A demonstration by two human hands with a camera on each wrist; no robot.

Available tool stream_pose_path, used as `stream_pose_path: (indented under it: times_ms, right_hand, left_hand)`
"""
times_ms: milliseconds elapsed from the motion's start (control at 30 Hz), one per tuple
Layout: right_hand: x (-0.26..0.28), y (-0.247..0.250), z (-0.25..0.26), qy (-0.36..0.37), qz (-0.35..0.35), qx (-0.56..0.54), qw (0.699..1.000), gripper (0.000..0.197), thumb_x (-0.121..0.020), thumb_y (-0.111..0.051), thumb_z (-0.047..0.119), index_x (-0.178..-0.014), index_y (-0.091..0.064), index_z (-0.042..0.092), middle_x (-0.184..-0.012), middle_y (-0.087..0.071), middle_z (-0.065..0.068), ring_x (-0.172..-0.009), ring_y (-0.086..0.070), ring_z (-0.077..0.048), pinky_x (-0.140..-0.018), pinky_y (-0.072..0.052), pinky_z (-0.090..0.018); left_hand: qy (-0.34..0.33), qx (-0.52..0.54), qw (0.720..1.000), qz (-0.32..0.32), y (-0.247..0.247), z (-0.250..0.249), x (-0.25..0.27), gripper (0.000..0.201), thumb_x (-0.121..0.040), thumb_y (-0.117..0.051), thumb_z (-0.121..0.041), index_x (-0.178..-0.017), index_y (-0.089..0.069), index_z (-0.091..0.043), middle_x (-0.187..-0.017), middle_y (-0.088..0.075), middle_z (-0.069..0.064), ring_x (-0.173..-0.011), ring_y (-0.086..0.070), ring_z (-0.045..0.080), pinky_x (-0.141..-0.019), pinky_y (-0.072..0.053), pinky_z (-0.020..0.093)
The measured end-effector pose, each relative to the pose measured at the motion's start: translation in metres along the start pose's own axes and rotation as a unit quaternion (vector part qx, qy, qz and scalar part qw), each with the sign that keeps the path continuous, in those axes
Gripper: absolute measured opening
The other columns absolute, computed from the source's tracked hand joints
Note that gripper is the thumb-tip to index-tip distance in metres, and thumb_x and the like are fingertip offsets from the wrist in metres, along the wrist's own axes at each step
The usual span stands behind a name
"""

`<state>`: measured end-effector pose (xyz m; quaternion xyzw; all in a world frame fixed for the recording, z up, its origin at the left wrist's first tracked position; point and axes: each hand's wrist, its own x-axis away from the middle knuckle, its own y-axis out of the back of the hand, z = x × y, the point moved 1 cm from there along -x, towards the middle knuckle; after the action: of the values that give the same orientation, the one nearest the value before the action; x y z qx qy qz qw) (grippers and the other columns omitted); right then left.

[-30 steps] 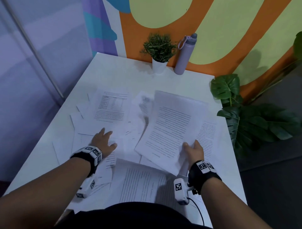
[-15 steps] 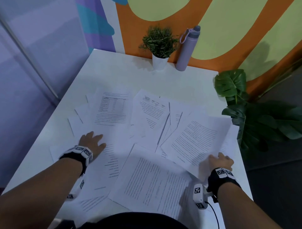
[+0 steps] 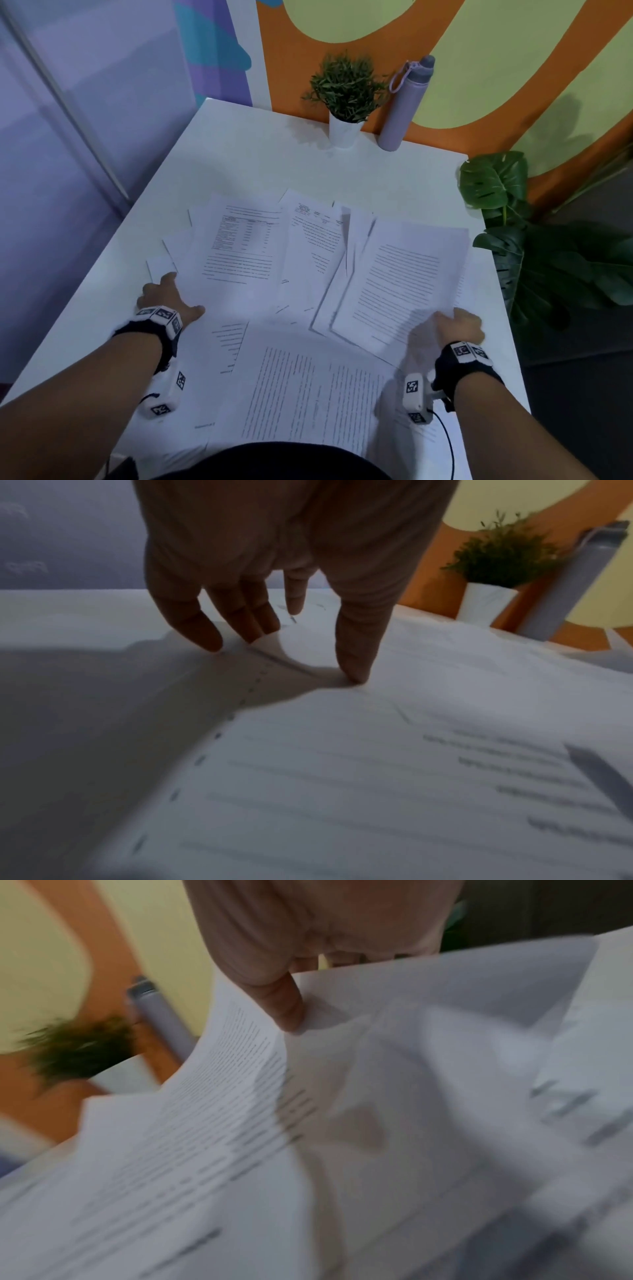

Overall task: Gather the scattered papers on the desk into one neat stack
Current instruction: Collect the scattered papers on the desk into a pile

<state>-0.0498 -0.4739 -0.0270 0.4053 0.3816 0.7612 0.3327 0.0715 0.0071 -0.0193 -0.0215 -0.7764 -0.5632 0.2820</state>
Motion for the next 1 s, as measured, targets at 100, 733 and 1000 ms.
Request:
stream_pose_path:
  times_ms: [100, 733, 1000]
  right_hand:
    - [-0.007, 0.012, -0.020, -0.061, -0.010, 0.049, 0.997, 0.048, -0.089, -0.047, 0.032, -0.136, -0.050, 0.021, -0.147, -0.032, -0.012, -0.128, -0.040, -0.038, -0.109, -0.034, -0.046]
    - [0.053, 0.037, 0.057, 0.306, -0.255, -0.088, 0.913, 0.022, -0.092, -0.054, 0.012, -0.101, -0.070, -0.001, -0.111, -0.065, -0.015, -0.086, -0.061, -0.040, -0.088, -0.048, -0.049]
    - [0.098, 0.063, 0.105, 0.500, -0.354, -0.182, 0.769, 0.013, -0.090, -0.057, 0.008, -0.093, -0.069, 0.004, -0.093, -0.066, -0.014, -0.083, -0.055, -0.020, -0.070, -0.049, -0.039]
  left_hand:
    - [0.017, -0.024, 1.000, 0.007, 0.005, 0.000, -0.007, 0.115, -0.053, -0.085, -0.045, -0.146, -0.019, -0.025, -0.136, -0.031, 0.023, -0.120, -0.045, 0.043, -0.102, -0.042, 0.048]
    - [-0.116, 0.246, 0.942, -0.194, 0.055, -0.038, 0.025, 0.052, -0.089, -0.056, -0.008, -0.136, -0.039, -0.018, -0.124, -0.057, 0.025, -0.114, -0.055, 0.040, -0.099, -0.044, 0.043]
    - [-0.226, 0.315, 0.874, -0.293, 0.101, -0.061, 0.047, 0.049, -0.087, -0.052, -0.002, -0.132, -0.042, -0.019, -0.134, -0.052, 0.011, -0.121, -0.051, 0.028, -0.101, -0.040, 0.031]
